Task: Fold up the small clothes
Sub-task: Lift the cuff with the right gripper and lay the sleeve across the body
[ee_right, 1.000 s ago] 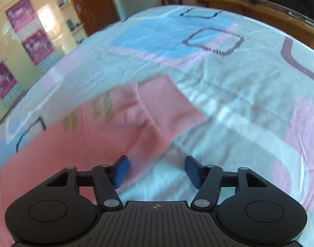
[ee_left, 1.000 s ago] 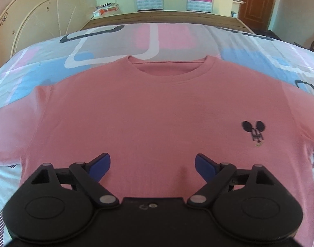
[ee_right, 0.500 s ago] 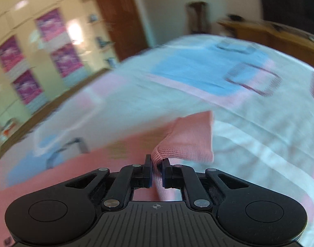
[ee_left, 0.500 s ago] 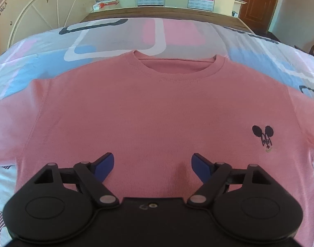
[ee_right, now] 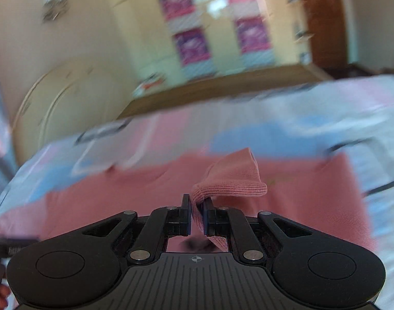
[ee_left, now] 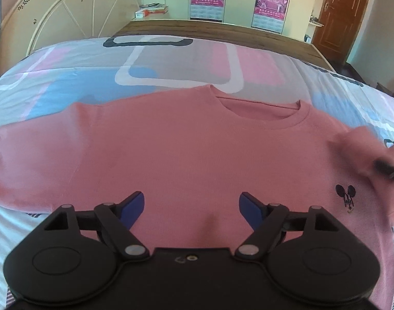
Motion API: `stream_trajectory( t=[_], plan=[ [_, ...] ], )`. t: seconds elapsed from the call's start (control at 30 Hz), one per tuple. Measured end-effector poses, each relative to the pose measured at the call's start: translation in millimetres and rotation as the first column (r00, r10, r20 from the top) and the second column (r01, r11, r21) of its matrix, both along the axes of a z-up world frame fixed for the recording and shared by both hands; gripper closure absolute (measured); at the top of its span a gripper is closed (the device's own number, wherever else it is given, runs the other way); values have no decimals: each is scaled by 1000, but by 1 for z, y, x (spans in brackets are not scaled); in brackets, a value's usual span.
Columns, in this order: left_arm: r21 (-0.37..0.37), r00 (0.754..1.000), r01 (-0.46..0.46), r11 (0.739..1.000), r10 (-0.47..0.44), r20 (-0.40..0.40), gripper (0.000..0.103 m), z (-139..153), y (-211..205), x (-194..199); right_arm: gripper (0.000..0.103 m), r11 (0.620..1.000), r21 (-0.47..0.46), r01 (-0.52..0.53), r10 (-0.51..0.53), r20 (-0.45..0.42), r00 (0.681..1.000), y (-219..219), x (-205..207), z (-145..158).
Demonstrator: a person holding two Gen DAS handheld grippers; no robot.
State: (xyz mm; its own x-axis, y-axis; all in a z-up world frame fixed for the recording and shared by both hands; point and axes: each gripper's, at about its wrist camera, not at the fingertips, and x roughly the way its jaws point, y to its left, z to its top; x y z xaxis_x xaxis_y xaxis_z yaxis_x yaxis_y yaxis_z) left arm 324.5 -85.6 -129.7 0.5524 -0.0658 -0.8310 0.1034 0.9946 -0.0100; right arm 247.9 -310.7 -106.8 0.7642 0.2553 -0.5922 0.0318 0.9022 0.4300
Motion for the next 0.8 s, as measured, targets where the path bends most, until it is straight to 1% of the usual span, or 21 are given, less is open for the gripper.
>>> stream_trajectory(
  t=[0.07, 0.1, 0.13, 0.17, 0.23, 0.27, 0.33, 0.4, 0.43, 0.47, 0.5, 0.53, 0.57, 0.6, 0.63, 0.7, 0.77, 0.8],
  plan=[
    [-17, 1000, 21, 1000, -22, -11, 22, -2, 2, 4, 94, 998, -4, -60, 60, -51, 997, 34, 9, -12],
    [-28, 999, 28, 999, -28, -15, 21, -3, 2, 5, 90, 997, -3, -80, 80, -64, 995, 44, 10, -18],
    [-48, 999, 38, 998, -39, -20, 20, -4, 1, 7, 81, 995, -3, -101, 100, -77, 992, 53, 12, -21],
    [-71, 999, 47, 996, -49, -25, 19, -5, 0, 8, 69, 994, 3, -114, 114, -86, 990, 59, 13, -22],
    [-131, 996, 74, 989, -80, -41, 17, -8, -8, 13, 60, 993, 14, -113, 114, -82, 990, 63, 7, -21],
    [-156, 993, 96, 983, -105, -51, 15, -10, -14, 15, 58, 995, 6, -101, 101, -78, 992, 61, 4, -18],
    [-201, 983, 153, 967, -171, -71, 14, -15, -32, 20, 57, 998, -26, -63, 61, -71, 996, 55, -6, -14],
    [-222, 967, 213, 952, -238, -94, 13, -25, -53, 25, 57, 997, -73, -3, -2, -72, 997, 39, -20, -12],
    [-215, 962, 227, 950, -254, -104, 14, -31, -61, 26, 57, 995, -100, 20, -28, -75, 997, 30, -26, -15],
    [-209, 959, 235, 949, -261, -110, 23, -37, -69, 28, 56, 990, -131, 44, -54, -79, 995, 22, -33, -16],
    [-211, 957, 240, 947, -268, -114, 37, -42, -74, 28, 56, 985, -159, 67, -81, -83, 993, 13, -41, -18],
    [-224, 953, 246, 943, -278, -121, 45, -48, -80, 30, 56, 978, -189, 90, -109, -89, 990, 4, -48, -21],
    [-241, 952, 245, 939, -280, -125, 56, -52, -83, 31, 56, 971, -213, 112, -135, -96, 986, -2, -55, -23],
    [-253, 956, 233, 939, -269, -117, 58, -54, -85, 32, 56, 964, -226, 138, -165, -106, 981, -10, -62, -27],
    [-270, 962, 220, 937, -254, -99, 61, -55, -86, 31, 56, 961, -227, 157, -186, -117, 975, -18, -69, -30],
    [-283, 965, 212, 935, -246, -91, 84, -58, -89, 32, 56, 954, -227, 194, -230, -145, 962, -32, -80, -37],
    [-300, 967, 214, 930, -245, -70, 96, -58, -92, 31, 56, 948, -232, 218, -260, -170, 951, -43, -85, -45],
    [-296, 968, 217, 930, -245, -61, 97, -57, -94, 31, 56, 946, -230, 229, -272, -178, 946, -48, -90, -47]
  ],
)
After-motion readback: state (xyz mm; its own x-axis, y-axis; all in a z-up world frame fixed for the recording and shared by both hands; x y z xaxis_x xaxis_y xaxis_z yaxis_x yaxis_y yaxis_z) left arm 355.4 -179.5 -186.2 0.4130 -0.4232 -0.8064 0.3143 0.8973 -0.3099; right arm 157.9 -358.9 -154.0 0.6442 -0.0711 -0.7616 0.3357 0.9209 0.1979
